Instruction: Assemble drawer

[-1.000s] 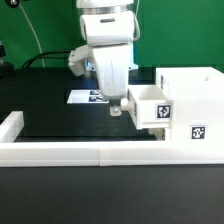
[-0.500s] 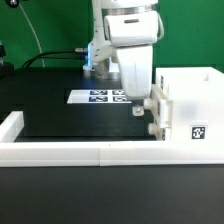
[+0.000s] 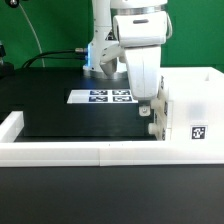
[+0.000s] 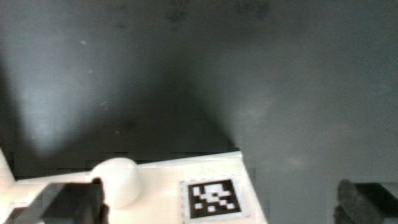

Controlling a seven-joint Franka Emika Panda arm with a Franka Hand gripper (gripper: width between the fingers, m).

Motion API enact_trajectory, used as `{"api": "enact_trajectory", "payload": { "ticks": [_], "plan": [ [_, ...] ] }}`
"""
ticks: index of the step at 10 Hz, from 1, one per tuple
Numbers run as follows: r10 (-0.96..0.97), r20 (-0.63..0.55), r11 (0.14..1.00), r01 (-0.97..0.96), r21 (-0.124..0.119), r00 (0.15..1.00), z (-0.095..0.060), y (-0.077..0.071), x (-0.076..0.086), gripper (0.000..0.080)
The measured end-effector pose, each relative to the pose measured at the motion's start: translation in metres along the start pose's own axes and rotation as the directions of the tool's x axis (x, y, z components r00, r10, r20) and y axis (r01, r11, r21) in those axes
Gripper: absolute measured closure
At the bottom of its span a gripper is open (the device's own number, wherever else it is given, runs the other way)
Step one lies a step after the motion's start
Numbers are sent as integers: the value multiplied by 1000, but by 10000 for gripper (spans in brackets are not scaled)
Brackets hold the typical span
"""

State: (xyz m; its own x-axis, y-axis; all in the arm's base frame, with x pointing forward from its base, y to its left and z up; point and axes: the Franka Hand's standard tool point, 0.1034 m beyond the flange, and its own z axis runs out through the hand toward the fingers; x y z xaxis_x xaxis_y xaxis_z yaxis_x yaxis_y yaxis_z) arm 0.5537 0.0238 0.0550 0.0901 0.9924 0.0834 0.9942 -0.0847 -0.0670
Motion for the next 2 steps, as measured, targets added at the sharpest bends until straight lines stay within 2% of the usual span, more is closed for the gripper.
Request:
{"api": "enact_trajectory", "payload": {
  "ticks": [2],
  "plan": [
    [1, 0, 1000, -1, 0, 1000, 0, 0, -1, 150]
  ]
}}
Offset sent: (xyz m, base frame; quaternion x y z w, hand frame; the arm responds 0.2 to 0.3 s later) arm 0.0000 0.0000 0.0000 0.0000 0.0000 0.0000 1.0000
